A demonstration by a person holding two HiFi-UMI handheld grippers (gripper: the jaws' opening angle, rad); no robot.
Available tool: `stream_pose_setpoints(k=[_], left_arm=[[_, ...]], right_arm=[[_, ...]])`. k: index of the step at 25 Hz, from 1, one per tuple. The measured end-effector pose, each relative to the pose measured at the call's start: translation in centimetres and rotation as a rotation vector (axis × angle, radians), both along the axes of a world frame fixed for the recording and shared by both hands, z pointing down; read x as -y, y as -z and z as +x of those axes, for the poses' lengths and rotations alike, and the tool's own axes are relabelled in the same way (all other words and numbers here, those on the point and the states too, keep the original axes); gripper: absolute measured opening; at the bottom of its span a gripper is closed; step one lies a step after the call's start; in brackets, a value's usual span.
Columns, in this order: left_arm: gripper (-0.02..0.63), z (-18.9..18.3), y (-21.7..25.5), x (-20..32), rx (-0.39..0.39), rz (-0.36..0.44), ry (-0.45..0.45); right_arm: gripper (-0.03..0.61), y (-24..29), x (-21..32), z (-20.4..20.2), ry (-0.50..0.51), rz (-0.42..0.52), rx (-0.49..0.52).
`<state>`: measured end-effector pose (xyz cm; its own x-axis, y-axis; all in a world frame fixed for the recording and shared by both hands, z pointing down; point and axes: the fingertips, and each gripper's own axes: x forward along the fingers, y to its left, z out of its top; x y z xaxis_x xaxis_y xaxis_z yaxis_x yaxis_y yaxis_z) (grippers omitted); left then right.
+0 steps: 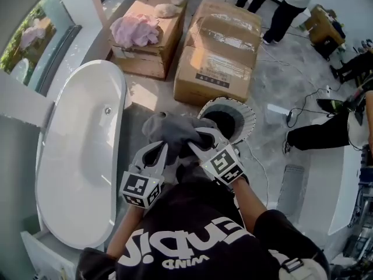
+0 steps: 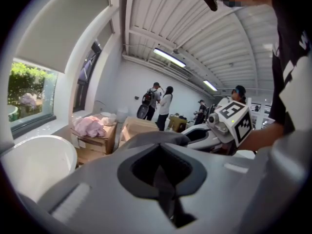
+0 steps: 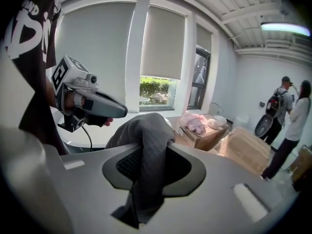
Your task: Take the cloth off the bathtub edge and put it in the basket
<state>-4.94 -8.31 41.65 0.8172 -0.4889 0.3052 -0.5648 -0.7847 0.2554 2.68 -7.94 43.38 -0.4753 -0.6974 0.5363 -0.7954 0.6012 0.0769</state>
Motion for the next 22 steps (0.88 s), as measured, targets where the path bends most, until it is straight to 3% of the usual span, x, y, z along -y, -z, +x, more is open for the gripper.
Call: stream_pose_setpoints(k=[11, 18, 22], left_arm=[[-0.002, 15.9, 0.5, 1.2, 0.013, 0.038, -0.325], [-0.003, 23.7, 0.9, 1.2, 0.007, 0.054, -0.448], [-0.003, 26.2, 1.2, 0.3, 0.005, 0.050, -0.536]], right_arm=[[0.109, 0.6, -2.0, 16.1, -0.336, 0.004, -0.005], [0.109, 0.9, -3.1, 22.4, -0.459, 0.003, 0.013], [0.109, 1.2, -4.4, 24.8, -0.544, 0.005, 0.016]])
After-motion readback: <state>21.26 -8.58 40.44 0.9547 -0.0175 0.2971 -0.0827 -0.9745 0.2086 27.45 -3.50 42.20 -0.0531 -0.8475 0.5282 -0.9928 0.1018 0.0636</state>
